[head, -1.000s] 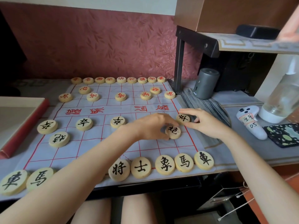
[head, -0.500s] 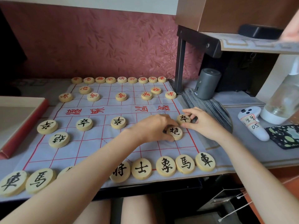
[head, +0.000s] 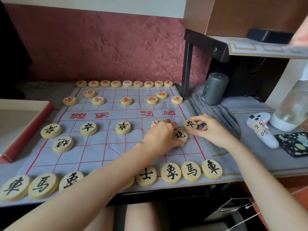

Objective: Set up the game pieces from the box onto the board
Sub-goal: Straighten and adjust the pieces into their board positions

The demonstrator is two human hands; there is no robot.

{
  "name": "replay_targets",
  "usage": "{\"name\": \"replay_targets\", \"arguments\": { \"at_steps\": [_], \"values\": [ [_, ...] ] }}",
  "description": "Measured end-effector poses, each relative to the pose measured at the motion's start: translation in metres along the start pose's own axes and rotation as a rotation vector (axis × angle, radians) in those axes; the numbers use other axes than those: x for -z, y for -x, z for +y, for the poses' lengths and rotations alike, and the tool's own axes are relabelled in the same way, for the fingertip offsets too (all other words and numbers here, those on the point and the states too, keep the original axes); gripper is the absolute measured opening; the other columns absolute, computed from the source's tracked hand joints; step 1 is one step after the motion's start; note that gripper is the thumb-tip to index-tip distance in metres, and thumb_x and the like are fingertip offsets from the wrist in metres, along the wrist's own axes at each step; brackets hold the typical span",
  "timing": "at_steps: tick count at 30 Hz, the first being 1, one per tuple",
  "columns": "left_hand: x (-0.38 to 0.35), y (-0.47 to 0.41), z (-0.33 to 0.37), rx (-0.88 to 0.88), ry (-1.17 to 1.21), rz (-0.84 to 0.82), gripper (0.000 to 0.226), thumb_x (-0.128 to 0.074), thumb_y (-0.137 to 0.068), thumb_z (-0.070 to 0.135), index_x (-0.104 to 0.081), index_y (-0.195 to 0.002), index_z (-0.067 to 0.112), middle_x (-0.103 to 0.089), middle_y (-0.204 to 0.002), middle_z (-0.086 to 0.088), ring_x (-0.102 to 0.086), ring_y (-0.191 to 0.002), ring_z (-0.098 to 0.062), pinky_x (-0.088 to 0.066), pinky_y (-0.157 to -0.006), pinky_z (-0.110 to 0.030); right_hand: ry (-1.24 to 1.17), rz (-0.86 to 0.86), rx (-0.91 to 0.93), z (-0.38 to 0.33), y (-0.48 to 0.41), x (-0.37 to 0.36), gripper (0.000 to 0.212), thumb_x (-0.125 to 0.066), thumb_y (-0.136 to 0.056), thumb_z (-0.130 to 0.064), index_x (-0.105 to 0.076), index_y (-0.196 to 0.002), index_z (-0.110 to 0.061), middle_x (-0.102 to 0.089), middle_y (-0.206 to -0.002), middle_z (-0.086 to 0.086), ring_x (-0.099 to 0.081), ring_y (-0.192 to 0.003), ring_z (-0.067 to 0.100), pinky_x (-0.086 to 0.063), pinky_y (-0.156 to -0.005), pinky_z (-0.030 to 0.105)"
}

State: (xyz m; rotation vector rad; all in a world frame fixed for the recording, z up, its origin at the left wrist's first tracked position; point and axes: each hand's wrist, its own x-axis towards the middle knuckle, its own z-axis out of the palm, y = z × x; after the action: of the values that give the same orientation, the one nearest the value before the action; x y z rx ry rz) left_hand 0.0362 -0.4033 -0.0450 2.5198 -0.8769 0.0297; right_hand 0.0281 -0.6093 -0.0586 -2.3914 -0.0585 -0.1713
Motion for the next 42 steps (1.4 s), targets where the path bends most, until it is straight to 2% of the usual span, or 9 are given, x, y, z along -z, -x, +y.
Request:
{"name": "replay_targets", "arguments": {
  "at_steps": [8,15,24,33,39,42],
  "values": [
    [0.0008,0.0006,0.0000,-0.009,-0.015,0.001,0.055,-0.070,-0.076,0.041,-0.056,-0.120,0.011,-0.057,-0.109,-0.010,-0.057,-0.096,-0.026,-0.048,-0.082,-0.035,-0.014,0.009,-0.004,-0.0009,0.0008,-0.0011,0.045,-0.074,-0.078,-0.022,-0.060,-0.120,-0.020,-0.054,-0.115,-0.002,-0.050,-0.100,0.006,-0.039,-0.071,0.005],
    [0.0007,0.0013,-0.0011,-0.008,0.001,0.000,0.055,-0.071,-0.075,0.041,-0.057,-0.118,0.010,-0.057,-0.108,-0.009,-0.056,-0.096,-0.026,-0.048,-0.083,-0.036,-0.036,0.022,-0.015,0.0003,0.0011,-0.0028,0.044,-0.073,-0.078,-0.025,-0.059,-0.120,-0.023,-0.053,-0.113,-0.003,-0.051,-0.100,0.007,-0.038,-0.074,0.013],
    [0.0005,0.0019,-0.0026,-0.015,0.009,0.005,0.054,-0.071,-0.075,0.042,-0.058,-0.117,0.011,-0.058,-0.105,-0.009,-0.056,-0.095,-0.025,-0.049,-0.082,-0.037,-0.040,0.024,-0.017,-0.0008,0.0017,-0.0026,0.046,-0.073,-0.079,-0.024,-0.058,-0.122,-0.020,-0.053,-0.112,-0.001,-0.049,-0.094,0.000,-0.038,-0.071,0.005],
    [0.0006,0.0038,-0.0039,-0.027,0.023,0.005,0.053,-0.070,-0.076,0.041,-0.057,-0.118,0.013,-0.057,-0.106,-0.008,-0.055,-0.096,-0.023,-0.048,-0.083,-0.036,-0.032,0.004,-0.022,-0.0037,0.0033,-0.0018,0.046,-0.072,-0.080,-0.023,-0.057,-0.124,-0.020,-0.052,-0.114,-0.001,-0.050,-0.100,0.006,-0.038,-0.073,0.010],
    [0.0004,0.0037,-0.0030,-0.012,0.029,0.003,0.054,-0.071,-0.075,0.040,-0.057,-0.118,0.010,-0.057,-0.107,-0.010,-0.056,-0.097,-0.025,-0.048,-0.084,-0.038,-0.037,0.005,-0.030,-0.0080,0.0069,-0.0007,0.045,-0.070,-0.082,-0.019,-0.054,-0.125,-0.021,-0.045,-0.098,-0.015,-0.045,-0.081,-0.005,-0.035,-0.068,-0.002],
    [-0.0002,0.0037,-0.0033,-0.003,0.052,0.009,0.058,-0.074,-0.072,0.041,-0.057,-0.118,0.011,-0.057,-0.106,-0.009,-0.056,-0.096,-0.024,-0.048,-0.083,-0.037,-0.026,-0.016,-0.036,-0.0086,0.0076,-0.0006,0.049,-0.070,-0.082,-0.021,-0.052,-0.127,-0.023,-0.048,-0.107,-0.009,-0.047,-0.090,-0.003,-0.037,-0.072,0.004]
  ]
}}
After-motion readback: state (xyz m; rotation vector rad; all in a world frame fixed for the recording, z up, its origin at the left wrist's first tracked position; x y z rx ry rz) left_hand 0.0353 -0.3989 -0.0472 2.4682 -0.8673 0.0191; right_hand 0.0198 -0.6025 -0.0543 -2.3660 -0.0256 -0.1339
